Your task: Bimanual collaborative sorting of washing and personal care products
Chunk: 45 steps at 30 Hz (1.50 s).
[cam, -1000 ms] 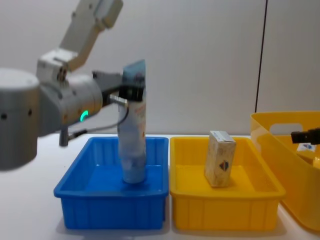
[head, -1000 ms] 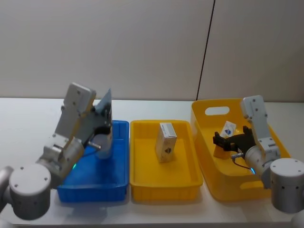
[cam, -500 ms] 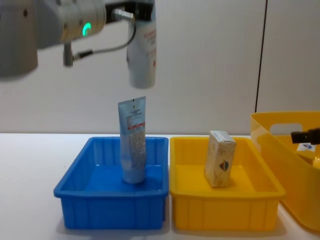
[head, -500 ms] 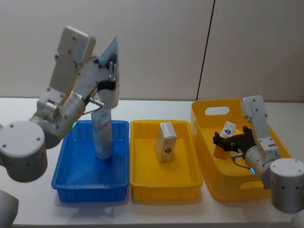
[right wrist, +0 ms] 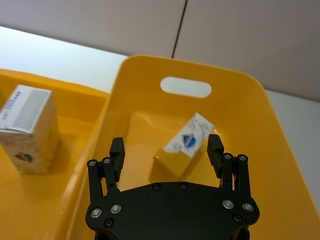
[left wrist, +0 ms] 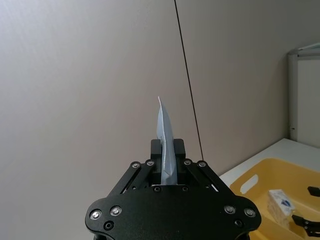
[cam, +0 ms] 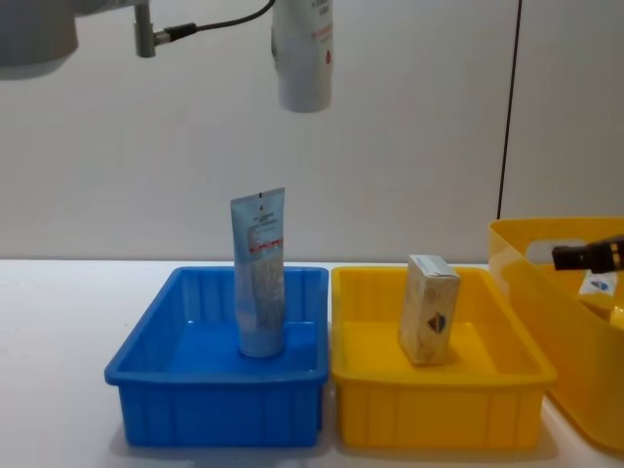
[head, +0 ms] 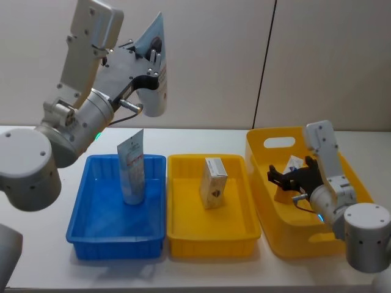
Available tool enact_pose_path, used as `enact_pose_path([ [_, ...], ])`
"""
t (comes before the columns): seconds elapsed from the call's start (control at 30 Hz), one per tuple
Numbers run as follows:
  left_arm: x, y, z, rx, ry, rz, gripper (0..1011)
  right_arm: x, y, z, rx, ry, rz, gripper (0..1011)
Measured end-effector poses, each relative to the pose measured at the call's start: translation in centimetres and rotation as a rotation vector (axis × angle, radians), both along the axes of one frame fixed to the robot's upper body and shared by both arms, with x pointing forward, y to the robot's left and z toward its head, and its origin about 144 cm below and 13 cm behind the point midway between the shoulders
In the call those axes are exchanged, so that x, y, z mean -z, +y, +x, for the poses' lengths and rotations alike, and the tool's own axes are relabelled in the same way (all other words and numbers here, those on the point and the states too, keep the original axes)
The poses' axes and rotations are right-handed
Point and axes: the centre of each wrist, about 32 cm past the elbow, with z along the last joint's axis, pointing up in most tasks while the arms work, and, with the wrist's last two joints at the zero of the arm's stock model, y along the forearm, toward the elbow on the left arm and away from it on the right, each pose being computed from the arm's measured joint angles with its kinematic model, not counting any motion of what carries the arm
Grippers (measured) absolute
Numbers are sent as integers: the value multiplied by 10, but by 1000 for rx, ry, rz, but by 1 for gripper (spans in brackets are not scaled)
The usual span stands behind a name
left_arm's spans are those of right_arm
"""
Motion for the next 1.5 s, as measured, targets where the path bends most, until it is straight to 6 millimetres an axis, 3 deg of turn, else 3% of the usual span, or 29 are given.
enact_pose_path([
  [0.8, 37, -9, 58, 130, 116, -47, 126, -9, 12, -9, -322, -214, -2, 1003],
  [1.13, 45, -13, 68, 169, 130, -46, 126, -17, 18, -13, -480, -290, 8, 1003],
  [1.5, 43, -18, 64, 213, 118, -35, 126, -28, 27, -14, -638, -361, 11, 1003],
])
